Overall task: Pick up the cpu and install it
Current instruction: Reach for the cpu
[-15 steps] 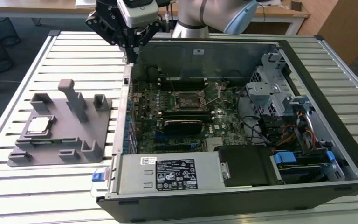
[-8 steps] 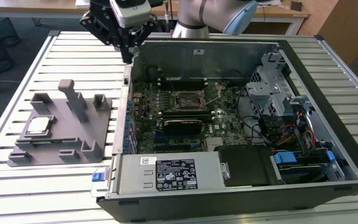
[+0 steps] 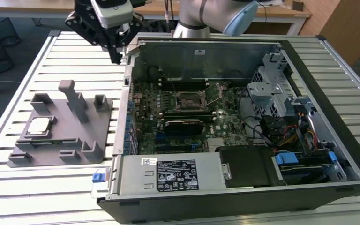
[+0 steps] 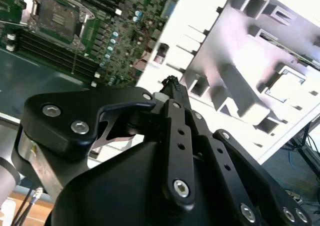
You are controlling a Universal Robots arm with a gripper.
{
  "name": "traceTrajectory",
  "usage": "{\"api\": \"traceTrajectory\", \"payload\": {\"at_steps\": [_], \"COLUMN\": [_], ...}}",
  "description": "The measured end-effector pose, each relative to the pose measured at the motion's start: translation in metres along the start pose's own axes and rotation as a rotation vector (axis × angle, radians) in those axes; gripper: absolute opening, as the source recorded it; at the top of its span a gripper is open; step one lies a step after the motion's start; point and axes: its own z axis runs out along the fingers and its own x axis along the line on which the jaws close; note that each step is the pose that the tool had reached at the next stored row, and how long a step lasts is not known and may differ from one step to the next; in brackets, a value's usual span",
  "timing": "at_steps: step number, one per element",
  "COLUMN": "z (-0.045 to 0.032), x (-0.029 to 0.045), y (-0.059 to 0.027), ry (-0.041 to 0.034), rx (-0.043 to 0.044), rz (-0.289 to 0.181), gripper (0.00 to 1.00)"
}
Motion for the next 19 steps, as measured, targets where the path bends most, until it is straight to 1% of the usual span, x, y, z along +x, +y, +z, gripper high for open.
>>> {"api": "traceTrajectory", "payload": {"at_steps": [3, 6, 19], "z": [0.0000, 0.0001, 0.0012], "x": [0.0137, 0.0235, 0.0516], "y": [-0.0010, -0.0016, -0.0036], "ry": [0.0001, 0.0000, 0.0004], "rx": [0.0001, 0.0000, 0.0001], "rz": [0.000, 0.000, 0.000], "gripper": [0.11, 0.11, 0.11]}}
